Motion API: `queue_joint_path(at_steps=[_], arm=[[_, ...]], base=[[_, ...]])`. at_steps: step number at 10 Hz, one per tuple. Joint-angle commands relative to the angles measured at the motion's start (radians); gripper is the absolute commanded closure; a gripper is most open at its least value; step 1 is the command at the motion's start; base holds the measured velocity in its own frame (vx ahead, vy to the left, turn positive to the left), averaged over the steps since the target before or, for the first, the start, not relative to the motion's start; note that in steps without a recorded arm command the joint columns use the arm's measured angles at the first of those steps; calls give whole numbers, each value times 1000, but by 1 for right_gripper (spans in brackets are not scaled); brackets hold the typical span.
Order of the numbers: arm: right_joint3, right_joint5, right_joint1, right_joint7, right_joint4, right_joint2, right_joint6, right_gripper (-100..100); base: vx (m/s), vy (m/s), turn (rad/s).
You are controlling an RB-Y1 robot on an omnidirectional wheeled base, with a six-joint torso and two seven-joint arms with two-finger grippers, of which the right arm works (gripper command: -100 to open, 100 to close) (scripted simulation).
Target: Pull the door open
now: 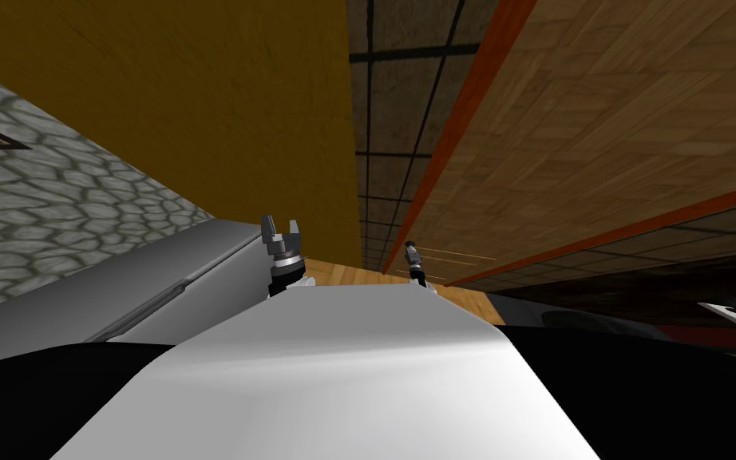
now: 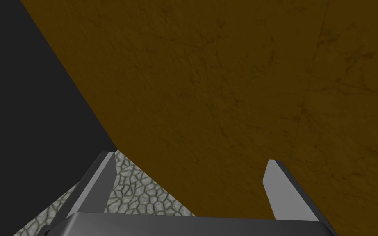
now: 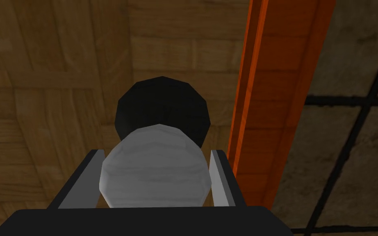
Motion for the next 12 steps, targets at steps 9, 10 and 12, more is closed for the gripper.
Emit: queue_joint_path(at_steps=[9, 10, 12], arm=[[7, -17, 1, -122, 3, -2, 1, 100], [8, -21, 0, -146, 3, -2, 1, 100], [11, -28, 0, -194, 3, -3, 1, 100]], base=[[-12, -5, 17], [-25, -9, 25], [-22, -8, 34]])
